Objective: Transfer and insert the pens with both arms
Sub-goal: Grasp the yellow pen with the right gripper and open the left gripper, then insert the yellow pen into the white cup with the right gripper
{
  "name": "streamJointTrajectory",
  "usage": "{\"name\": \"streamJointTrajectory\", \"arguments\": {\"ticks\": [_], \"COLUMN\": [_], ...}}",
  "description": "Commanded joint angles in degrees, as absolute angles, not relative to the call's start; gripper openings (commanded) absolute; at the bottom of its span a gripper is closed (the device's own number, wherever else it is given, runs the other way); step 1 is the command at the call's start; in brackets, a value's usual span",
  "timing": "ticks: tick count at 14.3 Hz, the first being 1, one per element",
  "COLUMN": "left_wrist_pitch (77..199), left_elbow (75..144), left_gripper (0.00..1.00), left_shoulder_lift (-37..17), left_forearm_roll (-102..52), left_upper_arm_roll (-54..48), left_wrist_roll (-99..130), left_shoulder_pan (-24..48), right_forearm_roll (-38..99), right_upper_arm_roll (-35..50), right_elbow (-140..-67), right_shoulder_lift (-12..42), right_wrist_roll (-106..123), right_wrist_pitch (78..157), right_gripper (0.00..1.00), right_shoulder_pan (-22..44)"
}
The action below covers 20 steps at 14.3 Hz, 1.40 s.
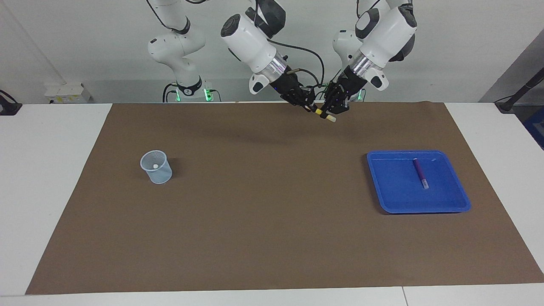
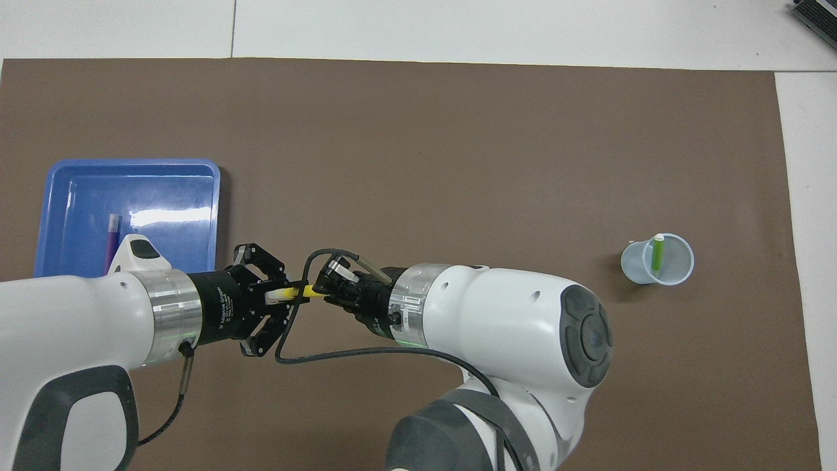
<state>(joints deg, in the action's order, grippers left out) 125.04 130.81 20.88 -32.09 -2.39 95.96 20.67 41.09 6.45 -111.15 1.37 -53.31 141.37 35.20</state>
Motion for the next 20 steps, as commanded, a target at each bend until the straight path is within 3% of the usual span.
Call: {"name": "streamJointTrajectory", "arguments": {"ticks": [1, 8, 17, 20], "left_wrist_pitch": [125.2, 124.7, 110.4, 106.8], "left_elbow": [132.5, 132.5, 132.3, 132.1], "left_gripper": [0.49, 0.44, 0.41, 0.41], "left_shoulder_lift": [22.8, 22.9, 24.1, 24.5], "left_forearm_roll": [-32.9, -32.8, -27.5, -22.9], "left_upper_arm_roll": [-2.3, -2.2, -2.0, -2.0], "left_wrist_roll": [94.9, 91.3, 47.7, 31.2], "left_shoulder_pan": [21.2, 20.6, 9.7, 4.8], "right_forearm_roll": [41.8, 34.3, 16.6, 6.3], "right_upper_arm_roll": [6.7, 6.3, 6.2, 6.3], "right_elbow": [-111.6, -111.4, -106.8, -104.7], "right_shoulder_lift": [0.7, -0.1, -0.8, -0.8], "right_wrist_roll": [-51.8, -32.0, 9.9, 24.8], "right_wrist_pitch": [139.8, 124.7, 99.8, 94.7], "right_gripper": [0.0, 0.0, 0.0, 0.0], "right_shoulder_pan": [34.3, 26.2, 9.0, 5.8]}}
